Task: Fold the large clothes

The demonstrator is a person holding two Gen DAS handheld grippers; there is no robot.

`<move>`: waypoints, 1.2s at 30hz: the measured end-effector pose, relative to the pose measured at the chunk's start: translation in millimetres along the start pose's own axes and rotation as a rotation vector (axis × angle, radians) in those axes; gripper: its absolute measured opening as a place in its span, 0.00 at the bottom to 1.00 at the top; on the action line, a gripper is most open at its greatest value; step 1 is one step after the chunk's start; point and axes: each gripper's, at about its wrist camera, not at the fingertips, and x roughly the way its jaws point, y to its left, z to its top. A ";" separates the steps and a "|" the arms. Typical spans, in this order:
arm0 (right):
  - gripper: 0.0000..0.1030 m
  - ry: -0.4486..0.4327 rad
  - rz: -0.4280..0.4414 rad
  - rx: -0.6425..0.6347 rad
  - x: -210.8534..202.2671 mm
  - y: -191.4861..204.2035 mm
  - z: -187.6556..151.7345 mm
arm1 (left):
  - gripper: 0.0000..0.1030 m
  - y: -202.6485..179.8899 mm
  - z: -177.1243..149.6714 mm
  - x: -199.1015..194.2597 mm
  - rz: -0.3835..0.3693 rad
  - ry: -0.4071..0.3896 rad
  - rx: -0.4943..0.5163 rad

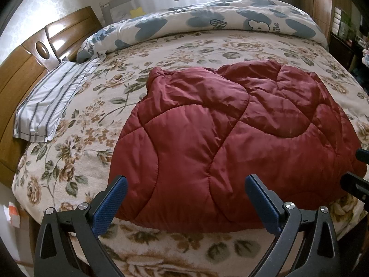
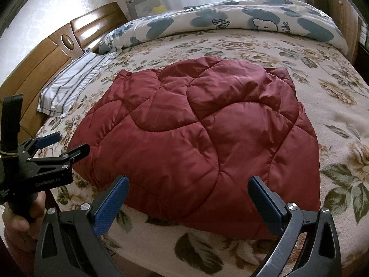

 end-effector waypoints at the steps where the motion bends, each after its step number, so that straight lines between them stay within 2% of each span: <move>1: 1.00 -0.002 0.000 0.001 -0.7 0.6 0.2 | 0.99 0.1 0.4 -0.1 0.000 0.000 -0.001; 36: 1.00 -0.024 -0.012 0.010 -8.3 -5.3 4.1 | 0.98 3.4 2.7 -3.5 0.007 -0.025 -0.017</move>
